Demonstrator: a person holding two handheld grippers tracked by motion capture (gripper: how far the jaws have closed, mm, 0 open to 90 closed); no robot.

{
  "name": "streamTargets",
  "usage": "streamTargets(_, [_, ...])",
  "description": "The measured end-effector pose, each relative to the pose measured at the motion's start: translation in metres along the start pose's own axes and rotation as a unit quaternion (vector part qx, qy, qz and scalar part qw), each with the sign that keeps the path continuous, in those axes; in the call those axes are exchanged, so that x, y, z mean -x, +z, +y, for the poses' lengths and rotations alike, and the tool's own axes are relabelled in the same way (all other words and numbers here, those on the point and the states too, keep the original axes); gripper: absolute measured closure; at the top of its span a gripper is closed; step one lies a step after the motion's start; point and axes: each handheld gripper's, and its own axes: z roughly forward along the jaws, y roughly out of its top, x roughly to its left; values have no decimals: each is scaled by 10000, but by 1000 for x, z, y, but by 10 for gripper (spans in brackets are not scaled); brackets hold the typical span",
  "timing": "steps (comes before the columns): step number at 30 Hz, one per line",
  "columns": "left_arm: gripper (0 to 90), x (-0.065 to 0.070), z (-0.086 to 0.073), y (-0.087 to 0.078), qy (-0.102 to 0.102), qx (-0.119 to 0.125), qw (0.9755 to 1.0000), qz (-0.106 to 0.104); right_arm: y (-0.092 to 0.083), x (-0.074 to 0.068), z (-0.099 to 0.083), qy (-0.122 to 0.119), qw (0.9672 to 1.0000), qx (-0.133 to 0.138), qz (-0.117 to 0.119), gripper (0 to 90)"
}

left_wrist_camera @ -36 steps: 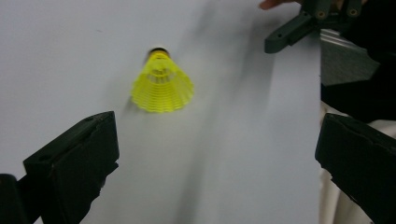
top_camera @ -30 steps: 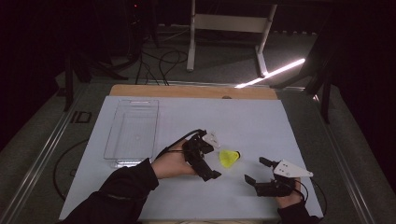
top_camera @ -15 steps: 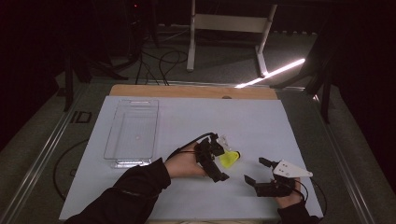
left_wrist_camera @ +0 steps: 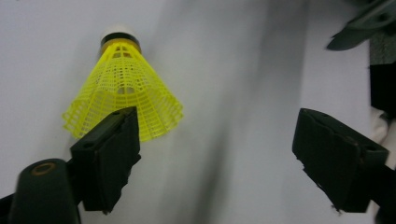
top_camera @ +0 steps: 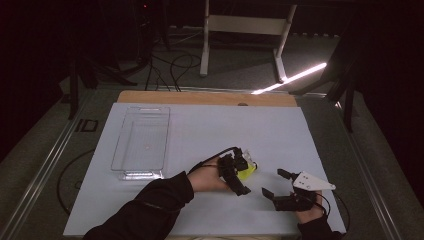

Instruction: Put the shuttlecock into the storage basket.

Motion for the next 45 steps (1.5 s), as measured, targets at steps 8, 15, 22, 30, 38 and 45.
streamTargets(8, [338, -6, 4, 15, -108, -92, 9992, 382, 0, 0, 0, 19, 10000, 2, 24, 95])
streamTargets(15, [489, -7, 10, 28, -144, -194, 9983, 537, 0, 0, 0, 12, 10000, 0, 38, 96])
streamTargets(22, [573, -10, 12, 35, -221, -237, 9974, 649, 0, 0, 0, 20, 10000, -5, 50, 96])
streamTargets(30, [661, -16, 13, 39, -379, -215, 9961, 766, 0, 0, 0, 19, 10000, -20, 56, 95])
streamTargets(38, [771, -19, 14, 40, -500, -246, 9945, 885, 1, 0, 0, 43, 10000, -32, 69, 96])
streamTargets(45, [888, -20, 16, 37, -529, -268, 9941, 909, 1, 0, 0, 44, 10000, -41, 77, 96])
